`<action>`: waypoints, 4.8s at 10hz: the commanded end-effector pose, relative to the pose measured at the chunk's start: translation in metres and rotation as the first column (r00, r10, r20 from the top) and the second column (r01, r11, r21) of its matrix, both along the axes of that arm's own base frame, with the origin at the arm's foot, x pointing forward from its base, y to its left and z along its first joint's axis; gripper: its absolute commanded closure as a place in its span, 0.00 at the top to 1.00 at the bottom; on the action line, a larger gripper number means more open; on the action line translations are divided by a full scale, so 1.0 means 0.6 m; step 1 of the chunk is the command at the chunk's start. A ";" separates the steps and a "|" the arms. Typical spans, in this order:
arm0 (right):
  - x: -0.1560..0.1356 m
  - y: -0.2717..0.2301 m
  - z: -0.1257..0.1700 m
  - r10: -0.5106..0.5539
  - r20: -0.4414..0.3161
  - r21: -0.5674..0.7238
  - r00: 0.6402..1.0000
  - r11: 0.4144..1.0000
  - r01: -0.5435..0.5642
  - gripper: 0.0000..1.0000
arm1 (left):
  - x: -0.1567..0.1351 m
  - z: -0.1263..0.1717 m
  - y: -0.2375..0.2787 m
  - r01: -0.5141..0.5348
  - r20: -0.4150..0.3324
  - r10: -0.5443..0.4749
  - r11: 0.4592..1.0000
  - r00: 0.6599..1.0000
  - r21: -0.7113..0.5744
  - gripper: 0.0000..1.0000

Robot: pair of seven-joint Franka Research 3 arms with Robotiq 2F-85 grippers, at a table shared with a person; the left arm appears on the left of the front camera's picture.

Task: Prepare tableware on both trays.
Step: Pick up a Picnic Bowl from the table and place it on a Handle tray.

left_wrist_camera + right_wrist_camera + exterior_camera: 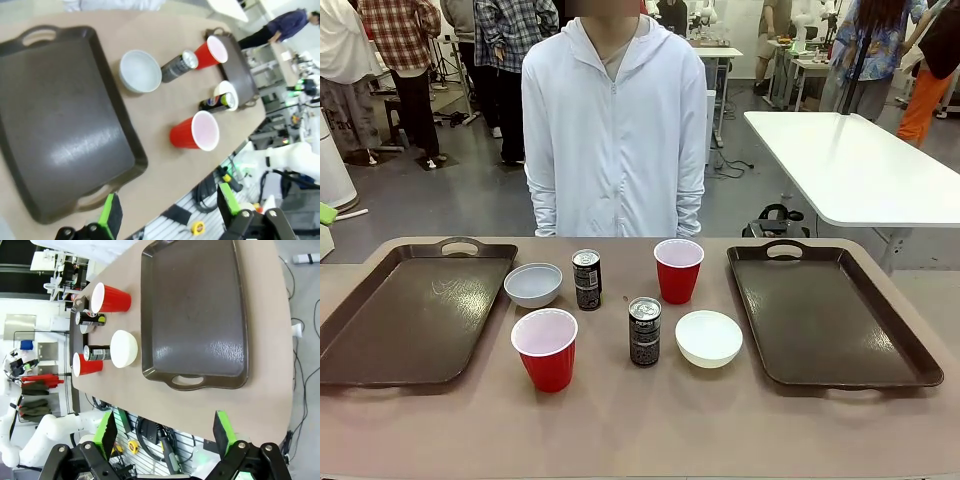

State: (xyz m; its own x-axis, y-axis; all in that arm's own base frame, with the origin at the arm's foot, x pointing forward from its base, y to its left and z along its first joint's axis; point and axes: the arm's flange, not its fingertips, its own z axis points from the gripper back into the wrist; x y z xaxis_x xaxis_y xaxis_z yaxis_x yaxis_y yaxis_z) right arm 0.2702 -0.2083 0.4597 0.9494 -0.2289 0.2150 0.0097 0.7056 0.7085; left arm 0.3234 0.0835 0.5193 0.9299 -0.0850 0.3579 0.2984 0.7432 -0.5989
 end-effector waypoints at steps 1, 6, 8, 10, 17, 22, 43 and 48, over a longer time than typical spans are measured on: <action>0.016 0.014 0.001 0.067 0.033 0.018 0.997 0.998 -0.068 1.00 | -0.002 0.006 0.003 -0.014 -0.052 0.020 0.994 0.998 0.106 1.00; 0.000 0.000 0.000 0.000 0.000 0.000 1.000 1.000 0.000 1.00 | 0.000 0.000 0.000 0.000 0.000 0.000 1.000 1.000 0.000 1.00; 0.000 0.000 0.000 0.000 0.000 0.000 1.000 1.000 0.000 1.00 | 0.000 0.000 0.000 0.000 0.000 0.000 1.000 1.000 0.000 1.00; 0.000 0.000 0.000 0.000 0.000 0.000 1.000 1.000 0.000 1.00 | 0.000 0.000 0.000 0.000 0.000 0.000 1.000 1.000 0.000 1.00; 0.000 0.000 0.000 0.000 0.000 0.000 1.000 1.000 0.000 1.00 | 0.000 0.000 0.000 0.000 0.000 0.000 1.000 1.000 0.000 1.00; 0.010 0.090 0.048 0.061 -0.125 -0.187 0.990 0.979 -0.084 1.00 | 0.000 0.000 0.000 0.000 0.000 0.000 1.000 1.000 0.000 1.00; 0.226 0.590 -0.046 -0.081 -0.100 -0.640 0.992 0.769 -0.001 1.00 | 0.000 0.000 0.000 0.000 0.000 0.000 1.000 1.000 0.000 1.00; 0.205 0.665 -0.114 0.029 -0.206 -0.699 0.978 0.695 -0.168 1.00 | 0.000 0.000 0.000 0.000 0.000 0.000 1.000 1.000 0.000 1.00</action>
State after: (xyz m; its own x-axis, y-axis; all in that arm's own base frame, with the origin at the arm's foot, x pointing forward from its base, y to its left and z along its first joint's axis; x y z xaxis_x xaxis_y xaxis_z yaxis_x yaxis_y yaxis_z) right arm 0.3909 0.1810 0.3993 0.9902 0.0090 0.1397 -0.0160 0.9987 0.0487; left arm 0.3228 0.0839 0.5194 0.9352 -0.0832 0.3443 0.2842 0.7566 -0.5889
